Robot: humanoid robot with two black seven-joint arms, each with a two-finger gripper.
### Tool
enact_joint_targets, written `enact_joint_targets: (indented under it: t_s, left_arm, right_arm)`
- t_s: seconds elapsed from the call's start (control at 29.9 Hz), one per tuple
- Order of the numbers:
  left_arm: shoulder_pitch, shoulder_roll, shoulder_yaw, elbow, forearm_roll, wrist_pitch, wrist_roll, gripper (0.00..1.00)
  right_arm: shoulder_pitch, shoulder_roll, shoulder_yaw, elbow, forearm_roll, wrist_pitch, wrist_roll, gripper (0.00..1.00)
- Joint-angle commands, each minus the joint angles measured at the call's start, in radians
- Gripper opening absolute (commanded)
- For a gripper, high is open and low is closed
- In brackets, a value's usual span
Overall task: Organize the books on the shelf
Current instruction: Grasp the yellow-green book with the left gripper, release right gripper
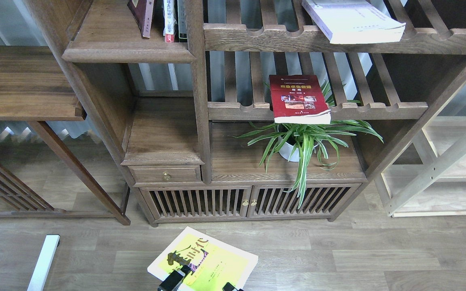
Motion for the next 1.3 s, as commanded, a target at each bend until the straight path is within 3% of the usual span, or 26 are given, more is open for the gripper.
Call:
enact_joint_targets:
  t_s: [0.0, 0.07, 0.13, 0.43, 0.74, 0.9, 1.27]
  left_arm:
    - [-0.001, -0.008, 0.001, 0.001, -0.001, 0.0, -0.001, 0.62]
    - [-0.001, -0.011, 0.002, 0.004, -0.004, 0.0, -0.009, 0.49]
    - [-0.001, -0.017, 0.002, 0.007, -0.001, 0.0, -0.024, 0.44]
    - [0.003, -0.022, 0.002, 0.007, 0.002, 0.0, -0.038, 0.4]
    - [0.006, -0.024, 0.002, 0.007, 0.007, 0.0, -0.037, 0.27]
    - [0.006, -0.024, 0.013, 0.007, 0.008, 0.0, -0.04, 0.14]
    - [0.032, -0.019, 0.024, 0.004, 0.031, 0.0, -0.049, 0.1]
  right_arm:
    - [0.0, 0.0, 0.0, 0.001, 0.0, 0.0, 0.0, 0.05]
    - [0.0, 0.0, 0.0, 0.001, 0.0, 0.0, 0.0, 0.05]
    - [0.0, 0.0, 0.0, -0.001, 0.0, 0.0, 0.0, 0.05]
    - [0.0, 0.0, 0.0, 0.001, 0.0, 0.0, 0.0, 0.05]
    - [0.0, 0.0, 0.0, 0.001, 0.0, 0.0, 0.0, 0.05]
    - [0.0, 0.0, 0.0, 0.001, 0.0, 0.0, 0.0, 0.05]
    - [0.0, 0.0, 0.002, 0.001, 0.0, 0.0, 0.0, 0.05]
